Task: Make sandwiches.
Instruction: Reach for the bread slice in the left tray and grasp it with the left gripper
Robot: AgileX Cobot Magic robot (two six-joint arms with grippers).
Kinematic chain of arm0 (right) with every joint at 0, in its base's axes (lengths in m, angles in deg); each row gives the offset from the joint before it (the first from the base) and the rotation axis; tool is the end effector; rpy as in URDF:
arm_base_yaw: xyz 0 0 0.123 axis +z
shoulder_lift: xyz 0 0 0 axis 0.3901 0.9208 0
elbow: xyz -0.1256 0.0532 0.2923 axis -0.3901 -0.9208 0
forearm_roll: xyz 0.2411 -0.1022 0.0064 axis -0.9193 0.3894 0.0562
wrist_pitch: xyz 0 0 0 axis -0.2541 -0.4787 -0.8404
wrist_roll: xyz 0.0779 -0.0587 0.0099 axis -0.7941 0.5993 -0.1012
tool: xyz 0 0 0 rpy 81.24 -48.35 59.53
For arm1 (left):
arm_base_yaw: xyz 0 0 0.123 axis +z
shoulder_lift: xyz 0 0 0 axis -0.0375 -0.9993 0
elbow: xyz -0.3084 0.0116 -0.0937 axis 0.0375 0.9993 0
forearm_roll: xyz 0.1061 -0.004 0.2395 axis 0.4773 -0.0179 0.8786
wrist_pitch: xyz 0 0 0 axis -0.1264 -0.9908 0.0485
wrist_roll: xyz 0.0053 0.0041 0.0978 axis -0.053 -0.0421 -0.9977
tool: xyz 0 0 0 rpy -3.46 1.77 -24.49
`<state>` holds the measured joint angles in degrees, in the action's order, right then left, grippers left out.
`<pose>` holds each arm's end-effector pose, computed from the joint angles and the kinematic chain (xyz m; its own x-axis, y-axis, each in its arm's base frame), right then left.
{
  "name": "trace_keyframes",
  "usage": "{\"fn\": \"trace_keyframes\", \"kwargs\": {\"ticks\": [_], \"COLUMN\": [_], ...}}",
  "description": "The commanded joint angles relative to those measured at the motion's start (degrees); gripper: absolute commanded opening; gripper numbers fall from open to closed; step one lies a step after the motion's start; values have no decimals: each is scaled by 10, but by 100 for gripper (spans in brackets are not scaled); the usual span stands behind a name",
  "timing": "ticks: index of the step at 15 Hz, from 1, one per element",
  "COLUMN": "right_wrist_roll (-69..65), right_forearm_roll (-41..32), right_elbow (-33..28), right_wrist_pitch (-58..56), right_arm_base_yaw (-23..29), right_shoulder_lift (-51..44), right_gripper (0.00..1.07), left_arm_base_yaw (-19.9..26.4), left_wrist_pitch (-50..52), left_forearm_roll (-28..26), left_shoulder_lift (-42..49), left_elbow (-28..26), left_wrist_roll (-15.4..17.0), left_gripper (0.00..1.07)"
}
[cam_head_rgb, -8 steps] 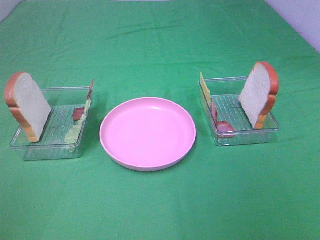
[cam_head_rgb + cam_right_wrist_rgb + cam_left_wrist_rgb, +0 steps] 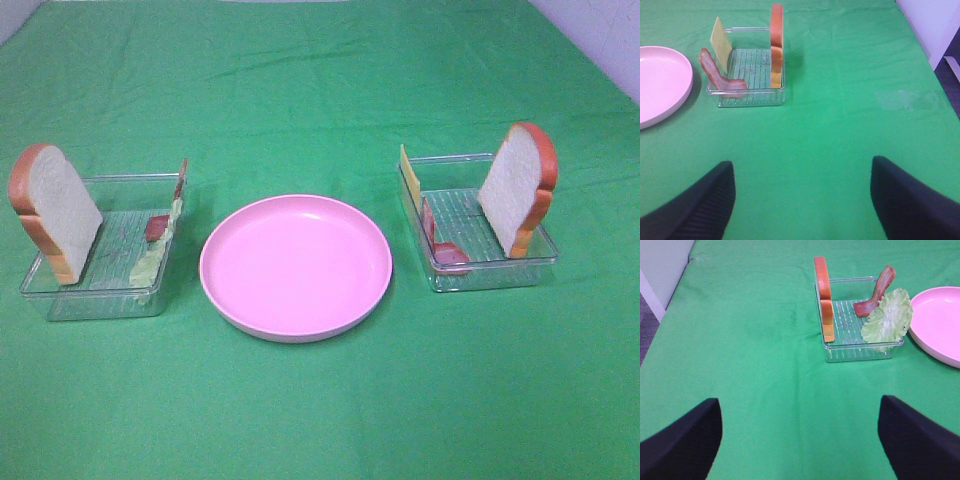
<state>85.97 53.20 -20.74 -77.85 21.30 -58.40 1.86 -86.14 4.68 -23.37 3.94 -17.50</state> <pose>-0.0294 0.0070 0.2811 -0.4461 -0.0383 -0.8941 -0.0503 0.9986 -0.0177 -0.0284 -0.0016 0.2800 -0.4428 -0.0007 -0.8966 0.0192 0.9998 -0.0103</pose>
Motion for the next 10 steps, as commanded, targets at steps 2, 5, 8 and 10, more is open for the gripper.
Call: {"fn": "trace_keyframes", "kwargs": {"ticks": [2,5,8,10], "right_wrist_roll": [7,7,7,7], "right_forearm_roll": [0,0,0,0], "right_elbow": [-1,-1,-1,-1], "right_wrist_pitch": [4,4,4,4], "right_arm_base_yaw": [-2,-2,-2,-2], "right_shoulder_lift": [-9,-9,-9,-9], "right_gripper": [71,71,71,71], "left_arm_base_yaw": [2,2,2,2], "left_wrist_pitch": [5,5,5,5], "left_forearm_roll": [-5,-5,-5,-5], "left_shoulder_lift": [11,11,11,11], "left_elbow": [1,1,1,1], "left_wrist_roll": [-2,-2,-2,-2], "left_gripper": [80,80,80,80]}}
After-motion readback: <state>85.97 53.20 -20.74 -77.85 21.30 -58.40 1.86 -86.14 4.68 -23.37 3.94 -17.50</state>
